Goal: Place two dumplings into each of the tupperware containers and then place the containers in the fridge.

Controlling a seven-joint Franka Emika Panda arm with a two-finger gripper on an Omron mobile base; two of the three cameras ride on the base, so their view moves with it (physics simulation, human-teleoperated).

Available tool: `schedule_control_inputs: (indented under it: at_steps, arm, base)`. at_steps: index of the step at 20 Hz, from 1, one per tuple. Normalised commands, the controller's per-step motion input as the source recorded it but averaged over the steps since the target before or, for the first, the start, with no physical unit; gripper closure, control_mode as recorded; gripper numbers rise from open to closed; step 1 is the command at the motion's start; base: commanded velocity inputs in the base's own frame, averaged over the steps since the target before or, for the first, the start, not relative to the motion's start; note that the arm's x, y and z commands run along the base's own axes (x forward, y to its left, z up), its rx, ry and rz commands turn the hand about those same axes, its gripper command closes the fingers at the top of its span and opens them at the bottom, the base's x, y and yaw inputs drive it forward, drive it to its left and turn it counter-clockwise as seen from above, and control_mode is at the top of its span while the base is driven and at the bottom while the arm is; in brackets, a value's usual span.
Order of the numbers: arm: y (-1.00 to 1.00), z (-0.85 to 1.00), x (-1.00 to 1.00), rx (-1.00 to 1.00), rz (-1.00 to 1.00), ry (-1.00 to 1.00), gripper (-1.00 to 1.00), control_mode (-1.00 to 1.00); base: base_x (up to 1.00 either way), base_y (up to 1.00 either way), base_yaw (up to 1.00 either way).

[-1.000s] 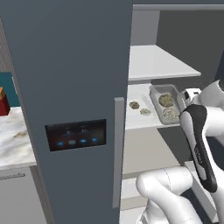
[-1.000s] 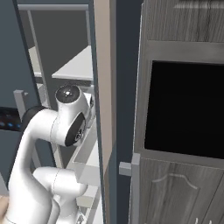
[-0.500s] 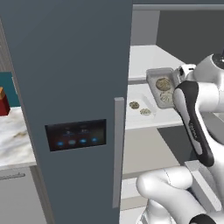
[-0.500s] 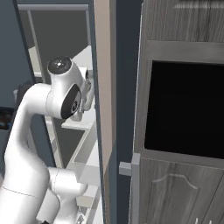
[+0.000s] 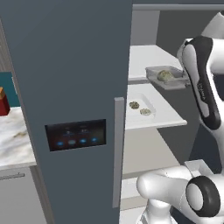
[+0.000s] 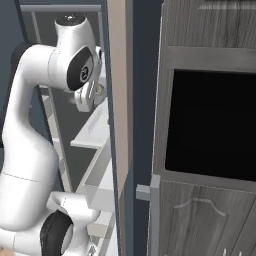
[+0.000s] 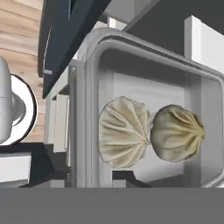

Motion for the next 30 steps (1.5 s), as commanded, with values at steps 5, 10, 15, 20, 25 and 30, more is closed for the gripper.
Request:
schedule_control_inputs:
  at_steps: [5, 10, 15, 20, 25, 30]
  arm:
    - [0.00, 0.37, -0.73, 0.00, 0.00, -0.31, 1.00, -1.00]
    - [0.24, -0.02, 0.22, 0.00, 0.00, -0.11, 1.00, -1.00]
    - [0.22, -0.21, 0.76, 0.00, -0.01, -0.10, 1.00, -1.00]
    - [0.00, -0.45, 0.87, 0.00, -0.01, -0.04, 1.00, -1.00]
    - [-0.04, -0.17, 1.00, 0.01, 0.00, 0.01, 1.00, -1.00]
    - [0.00, 0.00, 0.94, 0.04, 0.00, 0.00, 1.00, -1.00]
  base:
    - [0.00, 0.00, 0.00]
    - [0.00, 0.00, 0.00]
    - [0.00, 0.00, 0.00]
    - [0.00, 0.00, 0.00]
    - [0.00, 0.00, 0.00]
    - [0.00, 0.00, 0.00]
